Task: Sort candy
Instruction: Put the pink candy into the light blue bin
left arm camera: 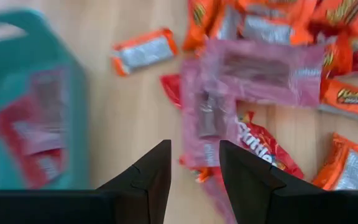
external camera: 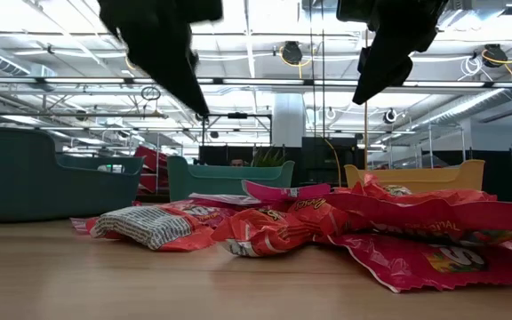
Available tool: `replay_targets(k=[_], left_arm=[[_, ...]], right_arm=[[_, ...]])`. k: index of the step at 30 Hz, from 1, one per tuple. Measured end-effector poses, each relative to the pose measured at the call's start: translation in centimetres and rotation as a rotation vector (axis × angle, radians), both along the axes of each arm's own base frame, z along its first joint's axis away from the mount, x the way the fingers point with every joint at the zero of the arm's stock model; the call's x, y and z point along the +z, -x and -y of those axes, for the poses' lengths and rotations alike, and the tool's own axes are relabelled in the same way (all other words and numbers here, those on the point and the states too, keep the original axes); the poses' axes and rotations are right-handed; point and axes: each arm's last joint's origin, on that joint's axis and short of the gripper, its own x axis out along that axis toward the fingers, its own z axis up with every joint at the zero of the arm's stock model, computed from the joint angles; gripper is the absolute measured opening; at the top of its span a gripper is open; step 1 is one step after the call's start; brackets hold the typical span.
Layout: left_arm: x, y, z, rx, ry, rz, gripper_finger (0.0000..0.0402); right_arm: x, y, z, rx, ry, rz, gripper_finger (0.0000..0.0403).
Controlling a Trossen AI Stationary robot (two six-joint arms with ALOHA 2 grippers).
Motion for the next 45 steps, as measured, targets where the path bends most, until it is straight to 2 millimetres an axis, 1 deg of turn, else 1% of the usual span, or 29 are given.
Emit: replay_targets(k=[4,8,15,18,20,22,24,26,30,31,38,45], left_arm=[[-3.0,-2.0,0.8,-0.041,0.051,-0.012,0.0146],[-5.0,-3.4,1.3,-0.063,0.062,0.019,0.0146],[-8.2,-4.3,1.3,-0.036,0.02,-0.026,0.0146],[-9.2,-4.7,1.3,-0.028,0.01,-0.038,0.0146],[-9.5,-4.7,1.3,-0.026,0.006,-0.042,0.0144],[-9.5,-4.7,1.3,-0.027,0.005,-0.047,0.0136],[-9.4,-4.5,1.2,-0.025,0.002,-0.056,0.0118],[-9.4,-4.3,1.1,-0.023,-0.002,-0.074,0.009],[-8.5,-3.9,1.0,-0.023,-0.002,-0.079,0.0018],[-8.2,-3.8,1.0,-0.023,-0.002,-0.081,0.001],[-5.2,-2.9,0.7,-0.015,-0.004,-0.037,0.0005],[-1.1,-1.4,-0.3,0.006,0.007,0.038,0.0004]], right_arm=[[0.0,0.0,0.0,0.0,-0.001,0.004,0.0187],[0.0,0.0,0.0,0.0,-0.001,0.004,0.0187],[0.0,0.0,0.0,0.0,-0.001,0.004,0.0187],[0.0,0.0,0.0,0.0,-0.001,0.004,0.0187],[0.0,0.0,0.0,0.001,-0.001,0.004,0.0187],[0.0,0.0,0.0,0.001,-0.001,0.004,0.0187],[0.0,0.0,0.0,0.001,0.0,0.004,0.0187],[0.0,0.0,0.0,0.004,0.002,0.004,0.0187],[0.0,0.0,0.0,0.007,0.004,0.004,0.0187],[0.0,0.0,0.0,0.007,0.004,0.004,0.0187],[0.0,0.0,0.0,0.009,0.006,0.004,0.0187],[0.0,0.0,0.0,0.008,0.005,0.003,0.0187]])
